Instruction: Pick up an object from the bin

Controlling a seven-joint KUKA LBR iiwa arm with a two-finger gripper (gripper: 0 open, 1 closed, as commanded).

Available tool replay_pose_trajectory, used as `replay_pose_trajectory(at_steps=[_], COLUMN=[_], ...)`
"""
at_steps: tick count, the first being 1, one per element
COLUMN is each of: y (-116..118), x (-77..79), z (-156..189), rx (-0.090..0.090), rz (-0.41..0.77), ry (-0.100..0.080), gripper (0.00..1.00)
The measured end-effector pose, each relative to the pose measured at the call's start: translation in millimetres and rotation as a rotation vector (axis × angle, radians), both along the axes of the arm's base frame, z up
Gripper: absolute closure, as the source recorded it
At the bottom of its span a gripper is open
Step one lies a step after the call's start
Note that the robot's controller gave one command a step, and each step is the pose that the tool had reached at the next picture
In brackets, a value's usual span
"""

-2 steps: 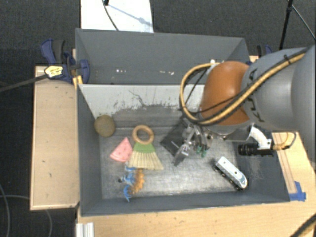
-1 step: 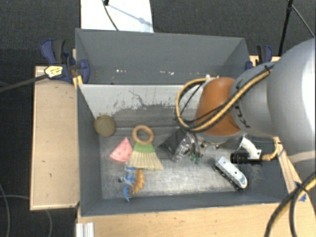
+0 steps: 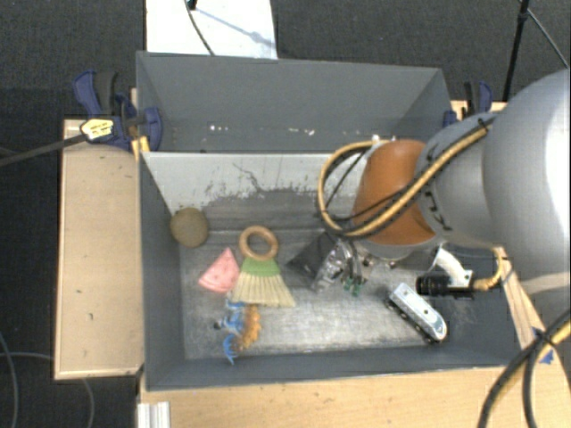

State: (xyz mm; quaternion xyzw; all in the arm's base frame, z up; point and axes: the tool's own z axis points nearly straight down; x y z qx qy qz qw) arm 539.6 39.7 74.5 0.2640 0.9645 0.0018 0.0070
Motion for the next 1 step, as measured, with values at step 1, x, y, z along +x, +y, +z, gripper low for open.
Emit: replay_pose_trajectory(at_steps=[1], y=[0.9], x=[-5.1], z=[39.3], rx=[0.0], rz=[0.007], ry=[0.02], gripper=[1.0])
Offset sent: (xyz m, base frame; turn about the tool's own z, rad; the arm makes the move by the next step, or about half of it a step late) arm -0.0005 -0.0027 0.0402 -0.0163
